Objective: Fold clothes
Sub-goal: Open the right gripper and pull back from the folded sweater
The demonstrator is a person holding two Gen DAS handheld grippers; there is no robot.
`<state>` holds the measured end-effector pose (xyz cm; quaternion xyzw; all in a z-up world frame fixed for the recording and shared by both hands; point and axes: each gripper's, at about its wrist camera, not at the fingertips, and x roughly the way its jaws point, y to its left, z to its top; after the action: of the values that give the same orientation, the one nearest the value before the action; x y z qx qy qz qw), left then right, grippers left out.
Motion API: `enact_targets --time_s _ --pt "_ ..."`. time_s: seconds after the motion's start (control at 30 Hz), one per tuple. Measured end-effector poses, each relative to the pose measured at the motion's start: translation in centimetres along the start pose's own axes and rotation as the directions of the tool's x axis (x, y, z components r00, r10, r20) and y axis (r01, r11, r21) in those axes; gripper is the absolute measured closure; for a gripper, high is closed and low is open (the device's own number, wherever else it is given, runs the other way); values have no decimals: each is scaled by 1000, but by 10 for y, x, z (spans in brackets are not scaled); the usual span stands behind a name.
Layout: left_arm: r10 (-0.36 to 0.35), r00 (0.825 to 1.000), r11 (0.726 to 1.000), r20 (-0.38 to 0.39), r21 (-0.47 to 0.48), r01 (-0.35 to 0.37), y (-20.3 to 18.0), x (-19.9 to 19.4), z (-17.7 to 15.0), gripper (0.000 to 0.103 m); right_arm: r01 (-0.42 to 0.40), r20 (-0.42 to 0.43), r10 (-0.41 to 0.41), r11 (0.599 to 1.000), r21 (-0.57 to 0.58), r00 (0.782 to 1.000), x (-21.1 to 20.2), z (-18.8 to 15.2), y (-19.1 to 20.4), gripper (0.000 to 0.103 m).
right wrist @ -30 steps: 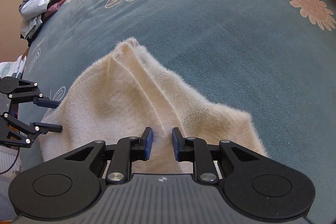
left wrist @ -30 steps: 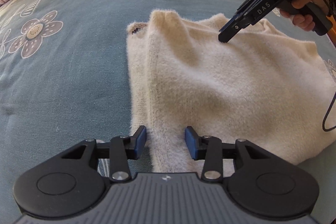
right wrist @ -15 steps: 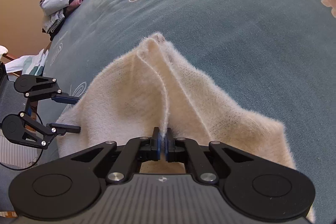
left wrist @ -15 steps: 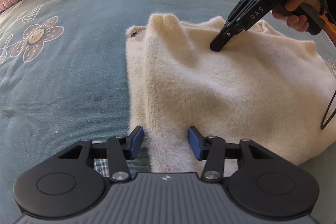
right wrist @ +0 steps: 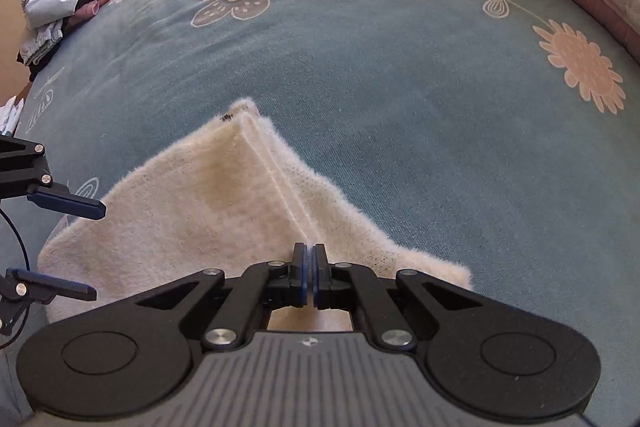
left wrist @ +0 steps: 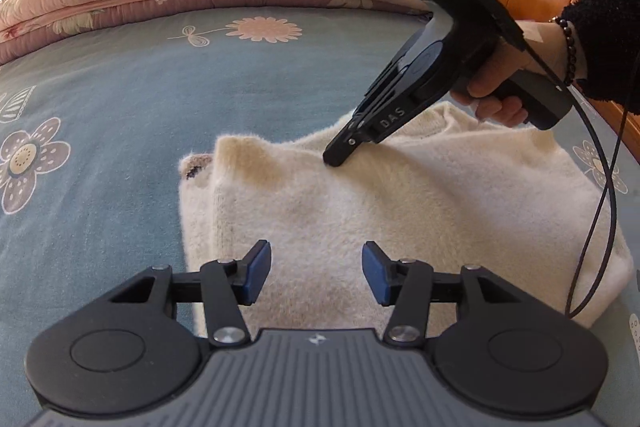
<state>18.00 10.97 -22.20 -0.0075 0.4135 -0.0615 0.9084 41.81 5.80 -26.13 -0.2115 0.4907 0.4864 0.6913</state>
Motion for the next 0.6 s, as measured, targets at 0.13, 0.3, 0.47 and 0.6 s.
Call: enact_targets --time_s 0.13,0.3,0.47,0.6 --pt "85 996 995 -32 51 -83 3 31 -1 51 24 69 -30 995 93 997 -10 -6 -9 89" --pt "92 996 996 -8 19 -92 10 30 4 52 89 145 -119 976 200 982 -51 -25 -19 81" --pt "-23 999 996 25 81 21 -4 28 13 52 118 121 -172 924 365 978 -92 -81 -19 75" --pt "-117 993 975 22 195 111 -27 33 14 52 61 117 -116 917 395 986 -95 -116 6 73"
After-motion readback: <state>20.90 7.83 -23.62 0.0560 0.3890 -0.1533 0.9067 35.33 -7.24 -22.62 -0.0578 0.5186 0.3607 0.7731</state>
